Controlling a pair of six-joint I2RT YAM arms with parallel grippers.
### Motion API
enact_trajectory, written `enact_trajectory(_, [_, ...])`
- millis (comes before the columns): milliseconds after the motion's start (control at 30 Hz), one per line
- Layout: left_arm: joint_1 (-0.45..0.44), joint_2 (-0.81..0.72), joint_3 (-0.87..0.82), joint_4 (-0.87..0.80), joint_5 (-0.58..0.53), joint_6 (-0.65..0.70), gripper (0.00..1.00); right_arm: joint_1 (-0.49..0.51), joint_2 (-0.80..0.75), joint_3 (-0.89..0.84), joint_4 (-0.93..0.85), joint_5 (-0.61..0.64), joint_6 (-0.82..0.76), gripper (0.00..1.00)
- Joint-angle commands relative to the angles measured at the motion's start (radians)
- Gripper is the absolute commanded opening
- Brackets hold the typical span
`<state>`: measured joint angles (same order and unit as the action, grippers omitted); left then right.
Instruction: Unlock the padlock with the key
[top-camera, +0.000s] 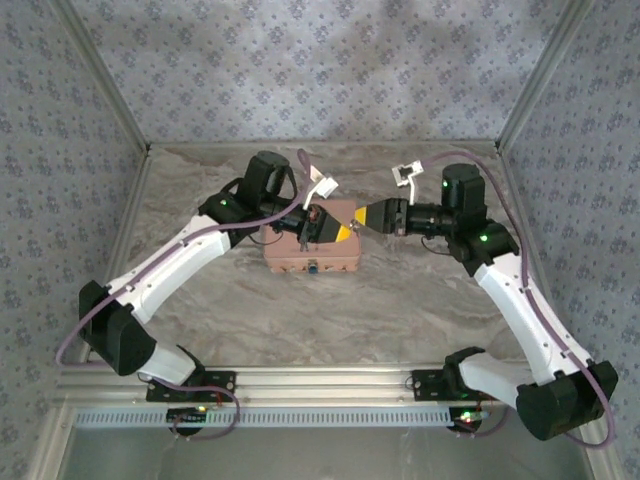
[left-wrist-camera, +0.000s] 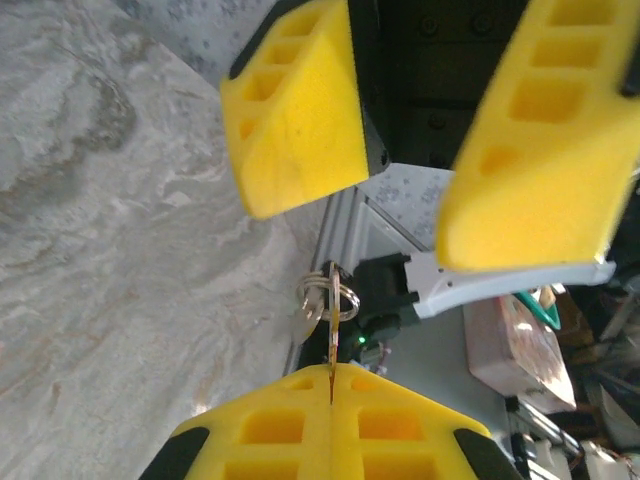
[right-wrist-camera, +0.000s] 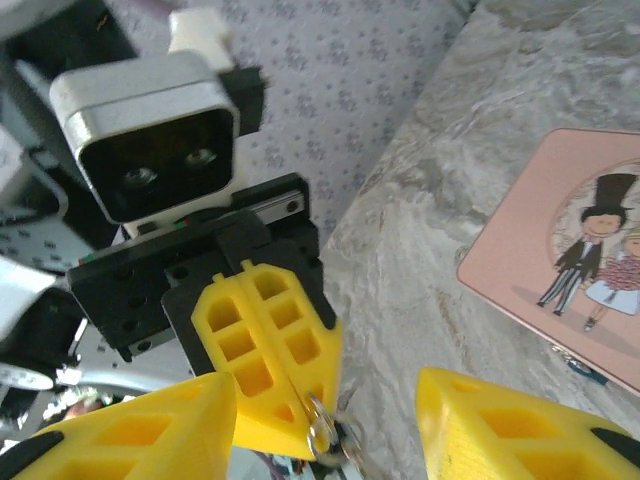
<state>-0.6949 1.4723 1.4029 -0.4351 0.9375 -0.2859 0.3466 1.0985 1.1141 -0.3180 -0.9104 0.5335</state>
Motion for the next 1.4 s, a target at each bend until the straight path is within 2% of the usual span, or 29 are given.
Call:
enact_trajectory(0, [-0.010,0.005,0.043,-0.093,0.078,0.064,0.00,0.027,0.020,0.034,-0.046,-0.035,-0.068,0.53])
enact_trajectory(133, [-0.011,0.006,0.052,-0.116,0.080,0.077,0.00,0.041,0.026,0.040,-0.058,-0.034,-0.083,0.49])
enact_trajectory(333, [-0.009,-0.005,0.051,-0.116,0.077,0.085,0.00,0.047,0.041,0.055,-0.112,-0.037,-0.113,0.32])
enact_trajectory(667, [0.009,-0.003,0.058,-0.125,0.076,0.092,0.00,0.050,0.036,0.059,-0.167,-0.058,-0.148,0.28])
enact_trajectory(933, [0.016,0.003,0.069,-0.143,0.077,0.102,0.00,0.057,0.035,0.067,-0.179,-0.094,-0.179,0.05])
enact_trajectory(1200, [0.057,-0.016,0.056,-0.107,0.060,0.067,0.00,0.063,0.026,0.056,-0.199,-0.071,-0.219,0.00])
enact_trajectory(1267, [0.080,-0.033,0.032,-0.057,0.054,0.021,0.14,0.060,0.013,0.041,-0.197,-0.062,-0.223,0.00])
enact_trajectory(1333, [0.104,-0.058,-0.004,0.008,0.046,-0.028,0.20,0.046,-0.005,0.022,-0.163,-0.037,-0.213,0.00])
enact_trajectory(1367, [0.112,-0.073,-0.020,0.034,0.028,-0.047,0.26,0.040,-0.014,0.010,-0.134,-0.028,-0.199,0.00])
